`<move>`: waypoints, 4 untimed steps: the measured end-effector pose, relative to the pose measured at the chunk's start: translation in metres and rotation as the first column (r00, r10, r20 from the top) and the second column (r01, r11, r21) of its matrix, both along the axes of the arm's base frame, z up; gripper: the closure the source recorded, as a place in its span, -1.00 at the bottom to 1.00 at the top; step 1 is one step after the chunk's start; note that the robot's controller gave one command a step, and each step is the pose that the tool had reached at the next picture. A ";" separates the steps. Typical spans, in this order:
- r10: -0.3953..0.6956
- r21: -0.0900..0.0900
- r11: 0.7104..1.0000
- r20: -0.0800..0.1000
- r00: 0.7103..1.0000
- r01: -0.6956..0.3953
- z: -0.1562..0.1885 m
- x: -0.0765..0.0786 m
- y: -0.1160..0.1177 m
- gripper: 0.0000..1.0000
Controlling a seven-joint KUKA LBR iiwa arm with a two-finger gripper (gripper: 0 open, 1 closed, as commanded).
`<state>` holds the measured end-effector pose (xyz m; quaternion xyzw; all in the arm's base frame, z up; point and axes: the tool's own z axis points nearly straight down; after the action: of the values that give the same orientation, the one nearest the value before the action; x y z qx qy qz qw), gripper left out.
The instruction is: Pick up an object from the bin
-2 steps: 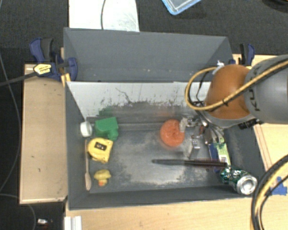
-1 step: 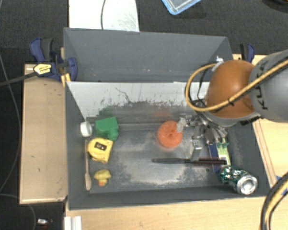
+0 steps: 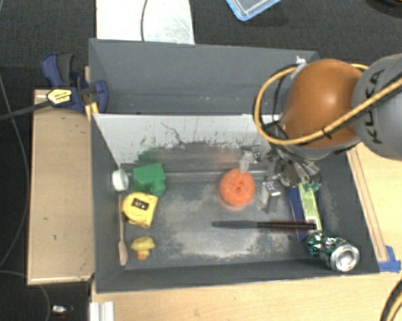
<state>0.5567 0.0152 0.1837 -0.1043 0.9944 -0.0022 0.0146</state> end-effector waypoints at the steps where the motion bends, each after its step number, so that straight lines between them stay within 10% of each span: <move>1: -0.104 0.003 0.995 0.000 0.995 0.104 -0.071 0.002 0.003 -1.00; 2: -0.121 0.004 0.993 0.000 0.993 0.121 -0.100 0.004 0.004 -1.00; 4: -0.243 0.013 0.970 0.001 0.970 0.243 -0.091 0.006 -0.097 -1.00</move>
Offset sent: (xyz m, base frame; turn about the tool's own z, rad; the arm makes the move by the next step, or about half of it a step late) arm 0.0103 0.0065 -0.0499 0.0986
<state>0.5628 -0.0822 0.0932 0.0182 0.9997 0.0022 0.0163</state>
